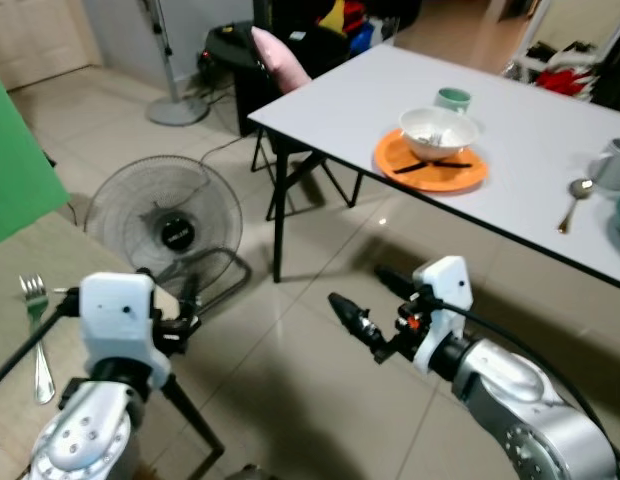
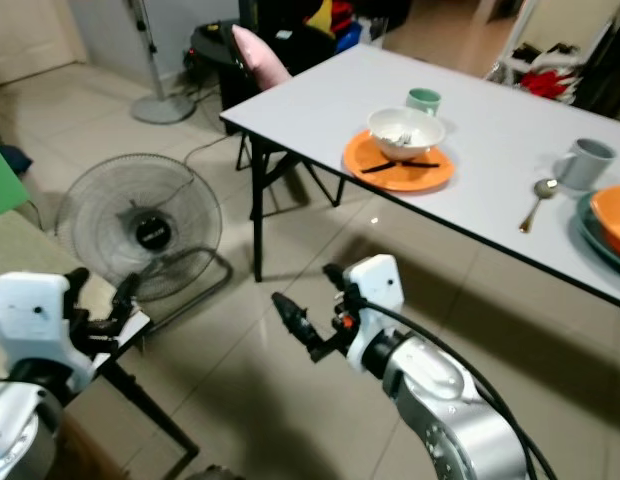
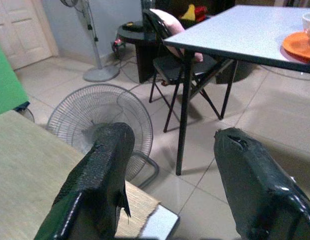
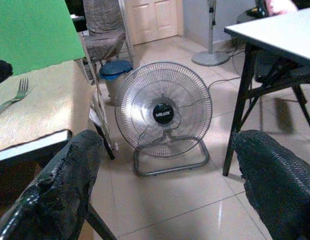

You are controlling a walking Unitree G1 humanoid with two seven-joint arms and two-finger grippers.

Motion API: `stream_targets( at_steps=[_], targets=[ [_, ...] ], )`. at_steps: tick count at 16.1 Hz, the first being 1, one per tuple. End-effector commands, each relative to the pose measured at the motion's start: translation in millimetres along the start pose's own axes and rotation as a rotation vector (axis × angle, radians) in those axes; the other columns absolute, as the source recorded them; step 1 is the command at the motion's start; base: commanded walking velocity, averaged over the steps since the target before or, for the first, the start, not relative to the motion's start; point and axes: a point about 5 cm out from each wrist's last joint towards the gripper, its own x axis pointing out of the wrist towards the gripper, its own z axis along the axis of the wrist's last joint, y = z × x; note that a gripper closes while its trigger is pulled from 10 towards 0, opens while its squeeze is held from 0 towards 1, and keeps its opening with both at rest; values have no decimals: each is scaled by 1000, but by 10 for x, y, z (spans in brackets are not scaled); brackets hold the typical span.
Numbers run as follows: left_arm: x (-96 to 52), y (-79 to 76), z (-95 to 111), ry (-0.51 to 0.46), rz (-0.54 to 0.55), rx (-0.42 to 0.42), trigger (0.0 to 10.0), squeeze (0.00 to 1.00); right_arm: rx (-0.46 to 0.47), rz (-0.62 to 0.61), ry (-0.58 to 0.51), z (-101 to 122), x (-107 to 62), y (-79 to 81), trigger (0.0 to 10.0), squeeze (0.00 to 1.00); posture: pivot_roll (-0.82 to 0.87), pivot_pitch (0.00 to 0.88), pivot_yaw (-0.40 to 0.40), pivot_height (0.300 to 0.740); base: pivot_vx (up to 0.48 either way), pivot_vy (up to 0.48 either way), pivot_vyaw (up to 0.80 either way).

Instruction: Setting the table

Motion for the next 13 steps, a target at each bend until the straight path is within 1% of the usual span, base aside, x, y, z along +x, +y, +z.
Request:
stream_targets(
  at_steps=[1,4,6,9,13],
  targets=[
    [-20,-35,22,-3,-10,-4,10000,0,-2,-4,4,10,-13,-28,10000,0,4,16,25,740,0,300,0],
    [-25,-34,32,-3,-10,-1,10000,0,2,-3,3,3,-15,-26,10000,0,8,16,28,740,0,300,0],
    [-26,-31,37,-3,-12,9,10000,0,4,-3,3,0,-17,-20,10000,0,8,17,31,740,0,0,0],
    [-31,-27,36,1,-17,2,10000,0,13,-6,3,-9,-21,-11,10000,0,10,22,35,740,0,0,0],
    [-23,-2,46,0,-10,7,10000,0,24,-2,5,-18,-22,-1,10000,0,13,26,37,740,0,321,0]
  ],
)
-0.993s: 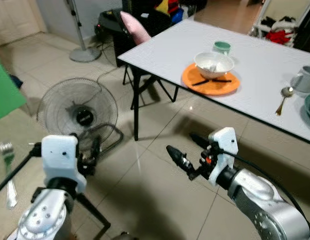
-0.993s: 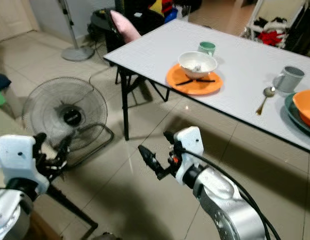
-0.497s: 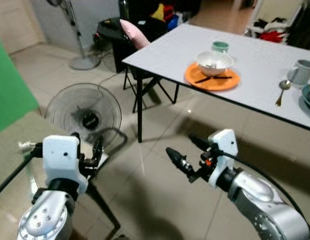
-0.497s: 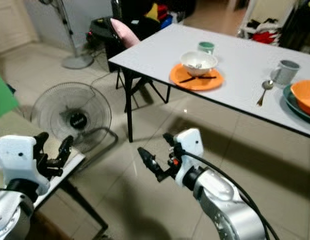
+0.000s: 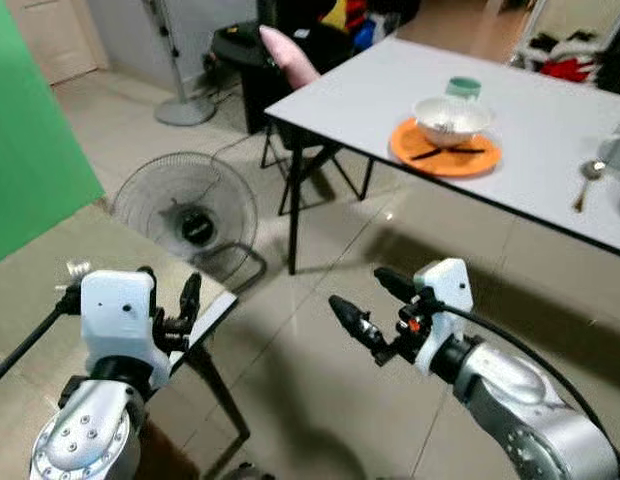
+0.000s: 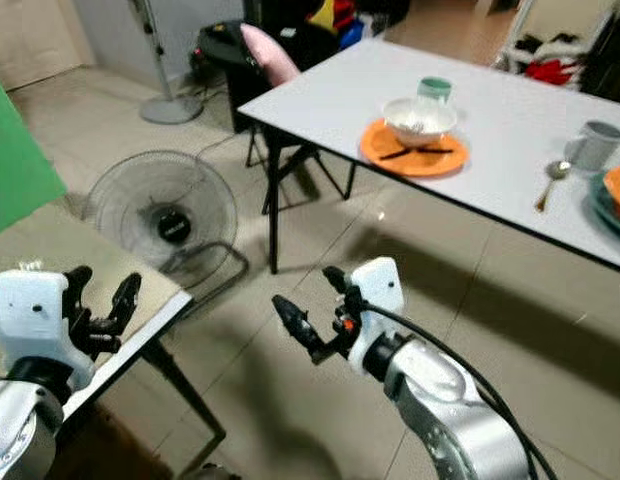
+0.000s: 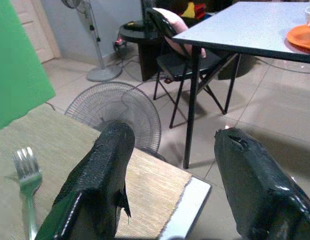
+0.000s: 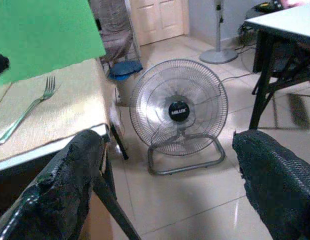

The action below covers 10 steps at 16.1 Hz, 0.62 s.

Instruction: Setting the table

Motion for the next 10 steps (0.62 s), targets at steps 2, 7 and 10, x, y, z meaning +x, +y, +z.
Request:
stream_targets(
  at_steps=[2,7,10],
  targets=[
    [-19,22,14,5,5,9,10000,0,27,9,-1,-1,5,24,10000,0,14,31,40,740,0,332,0],
    [-12,33,18,6,6,9,10000,0,19,9,1,1,7,23,10000,0,16,33,38,740,0,382,0],
    [-16,43,20,8,8,12,10000,0,17,10,2,2,9,22,10000,0,18,34,37,740,0,397,0]
  ],
)
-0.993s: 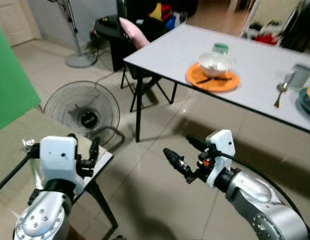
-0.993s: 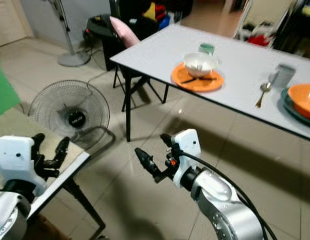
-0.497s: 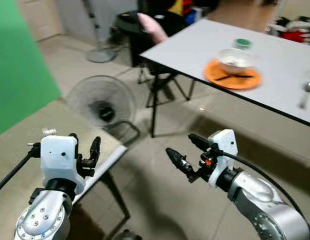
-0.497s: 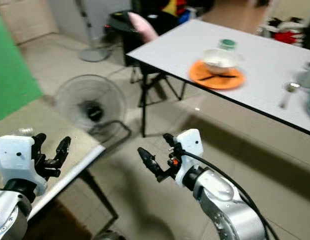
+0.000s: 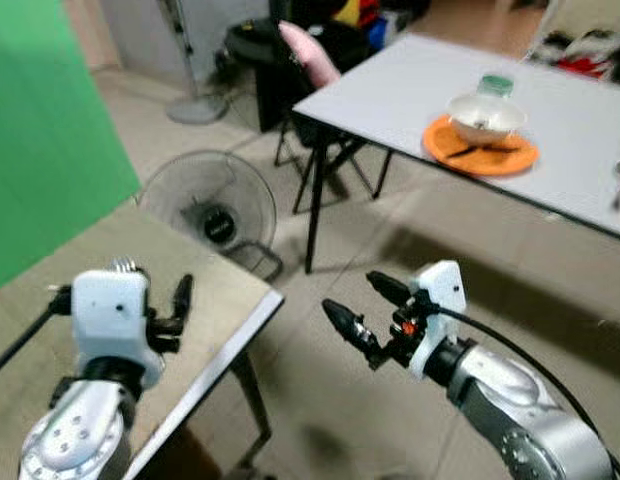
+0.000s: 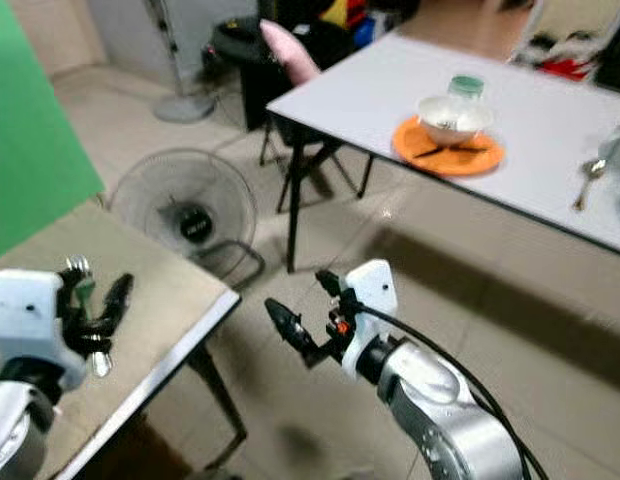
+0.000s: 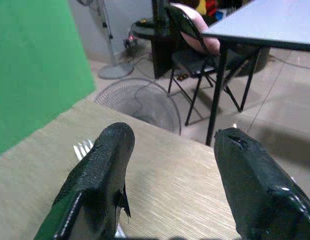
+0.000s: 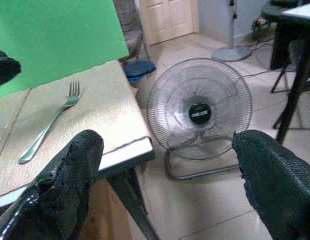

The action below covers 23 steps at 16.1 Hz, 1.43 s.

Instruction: Setting the table

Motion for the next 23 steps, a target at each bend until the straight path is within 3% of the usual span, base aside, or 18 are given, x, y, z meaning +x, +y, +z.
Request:
stream_targets(
  at_steps=[1,5,9,18,19,20,21,23],
  targets=[
    [-13,-17,16,-2,-12,0,10000,0,-3,-16,10,-3,-17,-31,10000,0,18,34,37,740,0,394,0],
    [-17,-21,22,-3,-9,0,10000,0,-6,-11,15,-3,-9,-35,10000,0,20,36,32,740,0,391,0],
    [-11,-12,29,1,6,55,10000,0,-10,-8,17,1,-8,-38,10000,0,19,37,28,740,0,-240,0],
    [97,-78,-70,62,-43,-15,10000,0,-62,-9,31,68,47,-79,10000,0,18,30,18,740,0,-53,0],
    [147,-101,-82,56,-84,-85,10000,1000,-59,-7,32,70,58,-81,10000,180,18,29,13,740,0,0,0],
    [191,-115,-101,67,-112,-112,10000,1000,-57,-7,34,71,62,-86,10000,773,19,29,12,740,0,0,0],
    [292,-140,-128,83,-161,-155,10000,1000,-47,-4,32,75,68,-93,10000,1000,21,28,6,740,0,0,0],
    [489,-182,-208,148,-212,-184,10000,1000,-54,1,36,85,79,-114,10000,1000,16,26,0,740,0,0,0]
  ],
)
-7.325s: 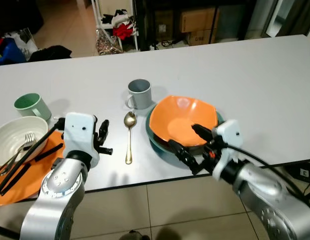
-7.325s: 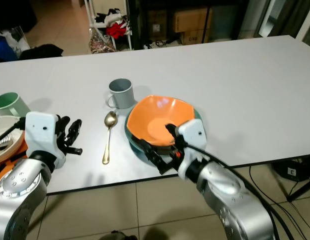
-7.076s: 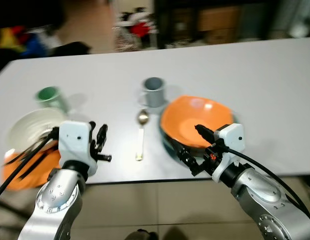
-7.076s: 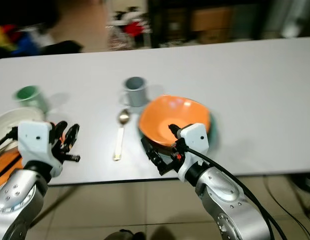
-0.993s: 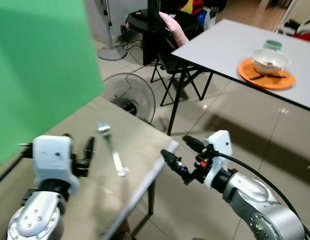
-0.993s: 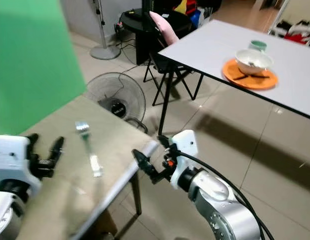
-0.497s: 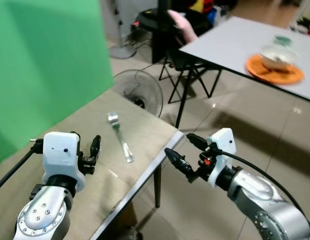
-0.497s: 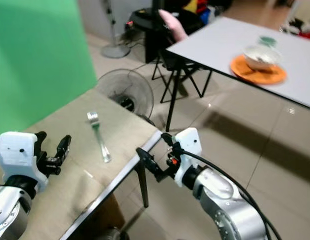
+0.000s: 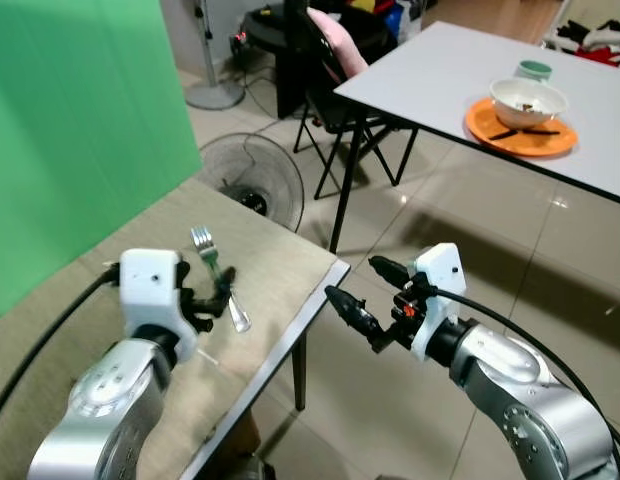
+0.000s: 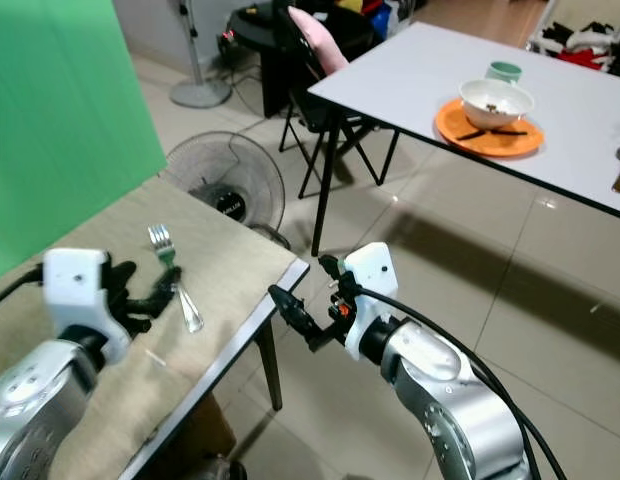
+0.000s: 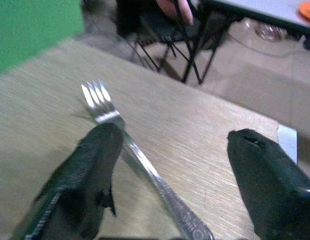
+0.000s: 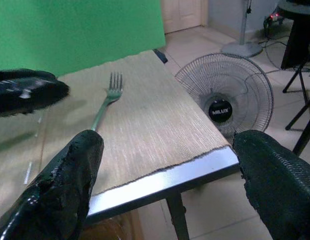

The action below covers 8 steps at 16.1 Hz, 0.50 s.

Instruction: Setting the table

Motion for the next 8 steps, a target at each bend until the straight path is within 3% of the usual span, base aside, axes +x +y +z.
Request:
stream_targets(
  at_steps=[1,2,3,4,5,6,8],
  targets=[
    [153,36,-101,106,-3,-6,10000,1000,-7,4,15,1,2,-22,10000,1000,12,25,3,740,0,0,0],
    [188,51,-119,130,6,7,10000,1000,-9,4,15,3,1,-26,10000,1000,4,24,7,740,0,0,0],
    [254,91,-162,185,34,71,10000,1000,-16,2,17,7,-5,-33,10000,1000,0,24,8,740,0,0,0],
    [286,122,-173,205,61,89,10000,953,-19,4,17,10,-9,-32,10000,1000,-3,24,11,740,0,0,0],
    [321,156,-171,217,93,102,10000,831,-23,8,18,14,-16,-26,10000,1000,-8,25,15,740,0,0,0],
    [365,159,-153,219,96,91,10000,627,-30,24,19,19,-23,-8,10000,1000,-10,25,18,740,0,0,0],
    [448,104,-143,232,45,53,10000,0,-56,71,35,19,-45,30,10000,1000,-13,27,23,740,0,0,0]
  ],
)
